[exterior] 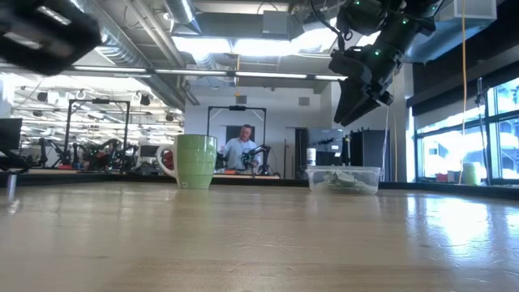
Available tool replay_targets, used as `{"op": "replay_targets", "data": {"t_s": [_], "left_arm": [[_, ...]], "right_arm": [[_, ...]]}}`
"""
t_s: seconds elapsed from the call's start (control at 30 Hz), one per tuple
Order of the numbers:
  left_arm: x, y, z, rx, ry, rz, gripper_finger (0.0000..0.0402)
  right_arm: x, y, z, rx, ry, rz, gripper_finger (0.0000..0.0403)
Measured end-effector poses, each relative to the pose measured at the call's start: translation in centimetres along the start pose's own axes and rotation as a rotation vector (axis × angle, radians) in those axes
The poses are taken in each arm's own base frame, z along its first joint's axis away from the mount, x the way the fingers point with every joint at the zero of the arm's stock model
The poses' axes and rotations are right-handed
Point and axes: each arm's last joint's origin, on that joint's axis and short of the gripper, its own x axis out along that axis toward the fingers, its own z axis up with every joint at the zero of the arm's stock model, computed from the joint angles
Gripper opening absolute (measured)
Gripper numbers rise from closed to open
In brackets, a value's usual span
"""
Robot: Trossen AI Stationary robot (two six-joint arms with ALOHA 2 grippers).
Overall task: Pick and place items into bin
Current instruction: Put the white stevia packet into the transparent bin
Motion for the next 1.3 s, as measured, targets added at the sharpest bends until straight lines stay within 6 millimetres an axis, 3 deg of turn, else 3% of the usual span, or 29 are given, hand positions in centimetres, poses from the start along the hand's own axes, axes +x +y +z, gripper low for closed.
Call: {"op": "replay_targets", "data": {"t_s": [0.17,0.37,0.63,0.77,0.9,1.1,1.3], "left_arm": [[-2.8,1.9,1.4,-0.042,-0.127,0.142,0.0002],[-5.5,6.0,3.0,0.014,-0.266,0.541,0.0002],[-6.4,12.7,4.6,0.078,-0.214,1.053,0.0002],[-6.5,15.1,5.4,0.032,-0.216,1.094,0.0002],[-6.7,16.5,6.4,-0.007,-0.269,1.075,0.0002],[-7.3,17.0,7.8,0.006,-0.343,1.127,0.0002],[-8.0,16.9,8.8,0.028,-0.411,1.153,0.0002]], "right_arm": [[-0.1,0.6,-0.1,-0.044,0.027,0.106,0.0139],[-0.9,3.5,-0.2,-0.182,-0.043,0.314,0.0139],[-2.7,7.7,-0.7,-0.317,-0.202,0.482,0.0139],[-3.6,9.1,-1.1,-0.377,-0.257,0.539,0.0151],[-4.0,10.3,-1.4,-0.409,-0.307,0.578,0.0190],[-4.0,10.8,-1.6,-0.491,-0.335,0.579,0.0252],[-4.1,11.0,-1.7,-0.480,-0.340,0.588,0.0272]]}}
